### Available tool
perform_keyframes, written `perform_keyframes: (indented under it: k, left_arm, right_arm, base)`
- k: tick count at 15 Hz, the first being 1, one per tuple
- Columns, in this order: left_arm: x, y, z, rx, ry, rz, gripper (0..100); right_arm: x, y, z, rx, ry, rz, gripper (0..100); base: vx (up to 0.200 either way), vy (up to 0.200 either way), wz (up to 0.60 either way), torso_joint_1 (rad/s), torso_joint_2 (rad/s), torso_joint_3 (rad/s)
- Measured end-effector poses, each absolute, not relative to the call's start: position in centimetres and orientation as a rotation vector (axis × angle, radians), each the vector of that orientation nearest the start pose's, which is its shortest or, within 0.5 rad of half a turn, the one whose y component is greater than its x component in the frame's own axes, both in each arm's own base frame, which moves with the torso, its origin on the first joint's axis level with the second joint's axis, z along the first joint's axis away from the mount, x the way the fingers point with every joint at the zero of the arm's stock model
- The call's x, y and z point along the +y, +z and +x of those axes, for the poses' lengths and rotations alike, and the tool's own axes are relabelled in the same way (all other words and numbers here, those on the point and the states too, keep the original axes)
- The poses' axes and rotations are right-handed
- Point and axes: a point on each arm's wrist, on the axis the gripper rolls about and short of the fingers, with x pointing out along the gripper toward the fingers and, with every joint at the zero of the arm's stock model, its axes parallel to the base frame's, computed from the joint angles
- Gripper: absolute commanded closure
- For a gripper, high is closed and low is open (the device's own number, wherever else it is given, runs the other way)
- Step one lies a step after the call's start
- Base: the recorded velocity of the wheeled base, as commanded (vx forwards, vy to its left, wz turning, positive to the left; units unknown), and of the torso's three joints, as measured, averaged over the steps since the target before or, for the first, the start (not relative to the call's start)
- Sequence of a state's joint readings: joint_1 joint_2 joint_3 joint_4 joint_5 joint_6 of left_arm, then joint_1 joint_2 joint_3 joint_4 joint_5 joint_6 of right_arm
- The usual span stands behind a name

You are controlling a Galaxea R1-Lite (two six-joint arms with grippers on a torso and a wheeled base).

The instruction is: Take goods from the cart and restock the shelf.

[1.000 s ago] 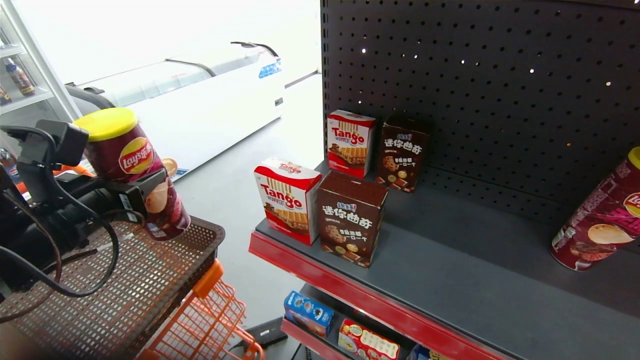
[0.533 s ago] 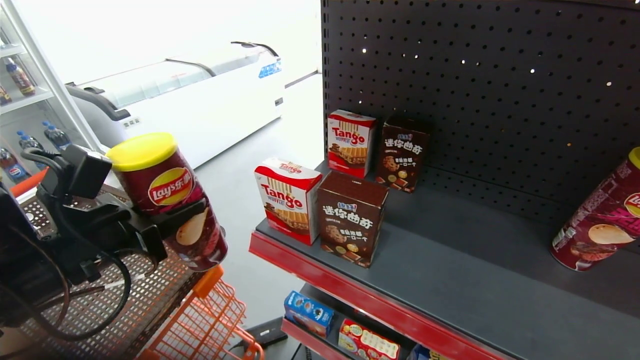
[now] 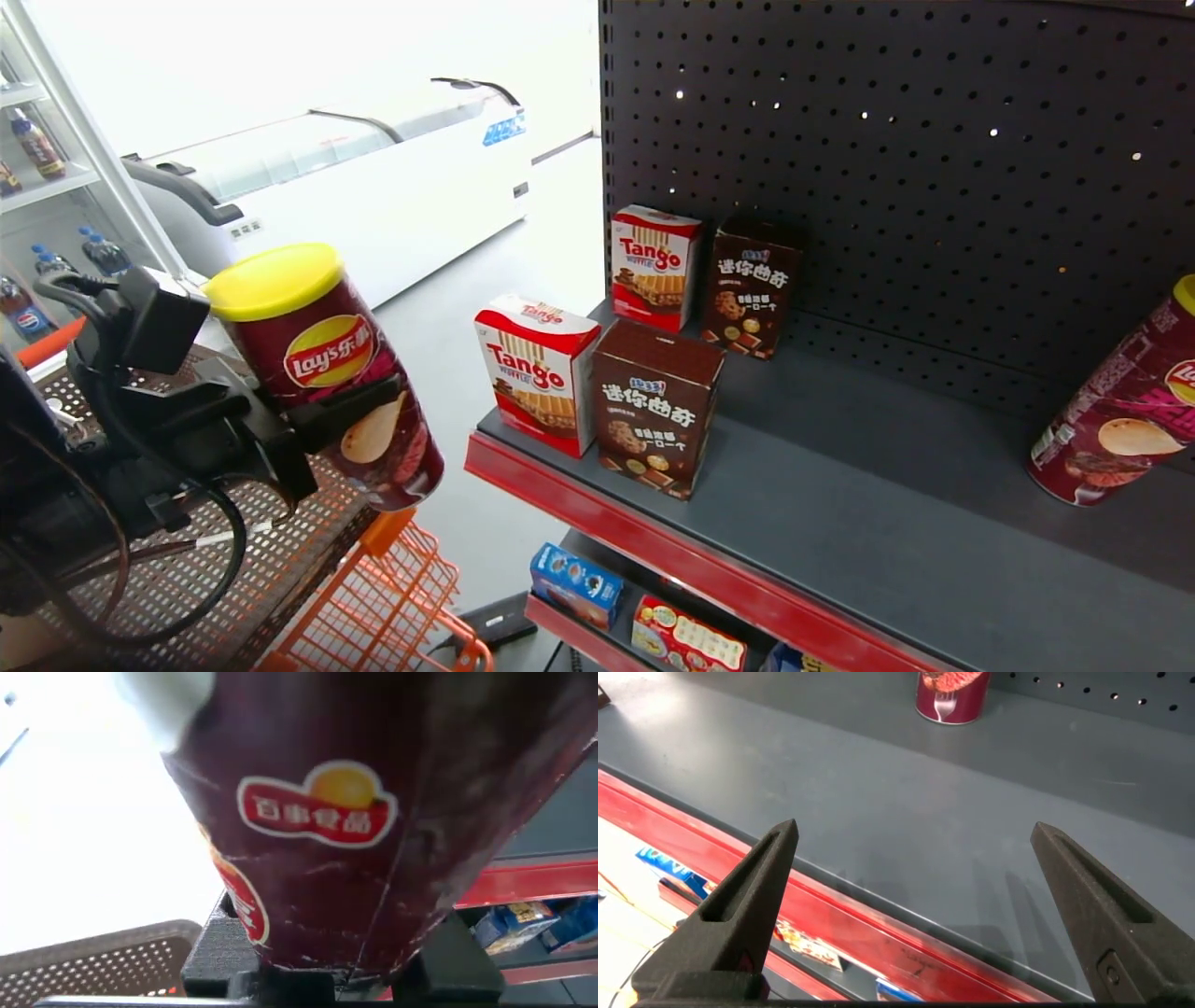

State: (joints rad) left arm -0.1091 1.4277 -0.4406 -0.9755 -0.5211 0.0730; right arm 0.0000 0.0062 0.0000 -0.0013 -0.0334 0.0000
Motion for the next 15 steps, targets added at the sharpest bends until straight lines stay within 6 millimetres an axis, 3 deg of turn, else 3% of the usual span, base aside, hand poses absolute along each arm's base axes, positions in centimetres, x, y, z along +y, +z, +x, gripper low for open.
perform_keyframes:
  k: [8, 15]
  left_arm:
    - [-4.9, 19.8, 20.2, -0.04, -0.841, 0.071, 100]
    - [-5.0, 18.6, 18.1, -0.009, -0.919, 0.067, 100]
  right_arm:
    - [-0.1, 7.6, -2.2, 0.005, -0.033, 0.002, 0]
    - [-0.1, 7.6, -2.2, 0.005, -0.033, 0.0, 0]
  base:
    - [0.0, 0.0, 0.0, 0.0, 0.0, 0.0]
    - [0.0, 0.0, 0.0, 0.0, 0.0, 0.0]
